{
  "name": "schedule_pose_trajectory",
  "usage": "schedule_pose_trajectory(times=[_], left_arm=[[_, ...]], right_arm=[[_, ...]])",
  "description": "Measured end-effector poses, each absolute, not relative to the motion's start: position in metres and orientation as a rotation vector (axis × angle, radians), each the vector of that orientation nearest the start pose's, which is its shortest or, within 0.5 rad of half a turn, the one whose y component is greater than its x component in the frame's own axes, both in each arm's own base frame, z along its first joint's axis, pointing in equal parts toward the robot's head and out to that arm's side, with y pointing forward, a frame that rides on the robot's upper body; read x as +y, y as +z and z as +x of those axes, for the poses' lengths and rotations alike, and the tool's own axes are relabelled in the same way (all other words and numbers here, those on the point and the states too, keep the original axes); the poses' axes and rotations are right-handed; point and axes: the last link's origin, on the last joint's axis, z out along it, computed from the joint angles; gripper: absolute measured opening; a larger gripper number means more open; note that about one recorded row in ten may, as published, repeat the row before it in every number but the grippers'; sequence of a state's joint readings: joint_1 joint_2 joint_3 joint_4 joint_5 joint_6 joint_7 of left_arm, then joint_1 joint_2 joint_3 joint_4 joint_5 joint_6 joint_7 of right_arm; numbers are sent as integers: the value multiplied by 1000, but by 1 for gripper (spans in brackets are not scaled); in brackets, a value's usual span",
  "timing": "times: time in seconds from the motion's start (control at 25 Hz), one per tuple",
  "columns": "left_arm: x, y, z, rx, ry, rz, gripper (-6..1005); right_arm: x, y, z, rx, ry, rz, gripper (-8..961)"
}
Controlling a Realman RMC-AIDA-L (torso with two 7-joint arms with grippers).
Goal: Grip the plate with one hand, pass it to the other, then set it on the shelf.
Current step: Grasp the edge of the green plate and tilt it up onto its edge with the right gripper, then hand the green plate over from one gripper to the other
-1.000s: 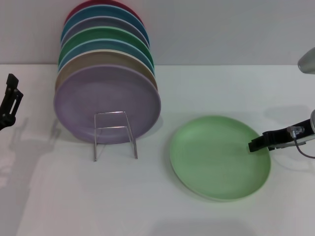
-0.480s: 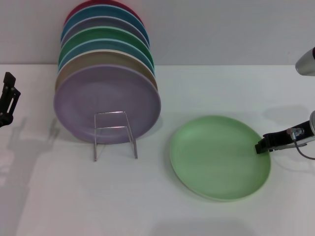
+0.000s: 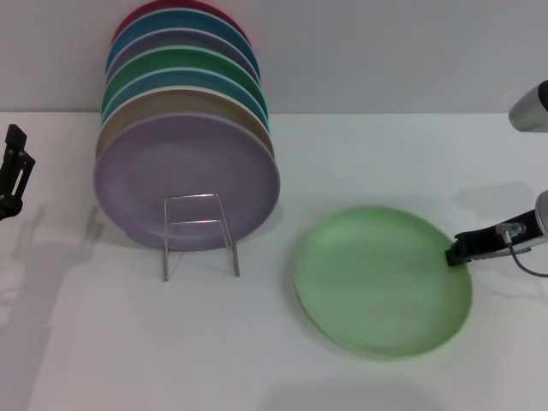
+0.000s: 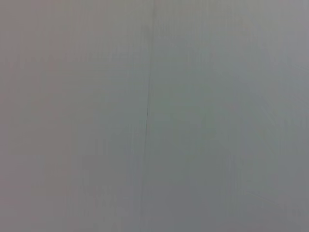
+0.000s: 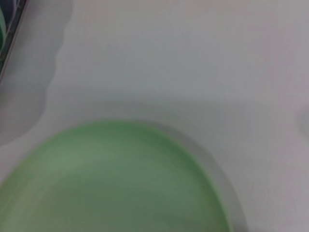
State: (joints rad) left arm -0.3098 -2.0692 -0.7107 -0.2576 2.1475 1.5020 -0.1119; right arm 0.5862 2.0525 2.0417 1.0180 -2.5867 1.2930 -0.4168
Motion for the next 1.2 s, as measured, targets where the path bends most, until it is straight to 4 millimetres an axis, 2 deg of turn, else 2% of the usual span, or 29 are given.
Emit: schedule_pose_trajectory(times=[0.36, 0.68, 1.04, 1.2], left_arm=[[285, 7, -312, -376, -926, -1435, 786], [283, 9, -313, -372, -931, -1427, 786], [281, 10, -311, -359, -945, -1418, 786], [280, 11, -310, -354, -952, -1415, 786]], right_arm=[[382, 26, 265, 1473, -162, -2133, 24], [386, 51, 253, 1329, -67, -2083, 20], [402, 74, 240, 1146, 28, -2008, 19], [409, 77, 234, 1057, 38, -1990, 19]])
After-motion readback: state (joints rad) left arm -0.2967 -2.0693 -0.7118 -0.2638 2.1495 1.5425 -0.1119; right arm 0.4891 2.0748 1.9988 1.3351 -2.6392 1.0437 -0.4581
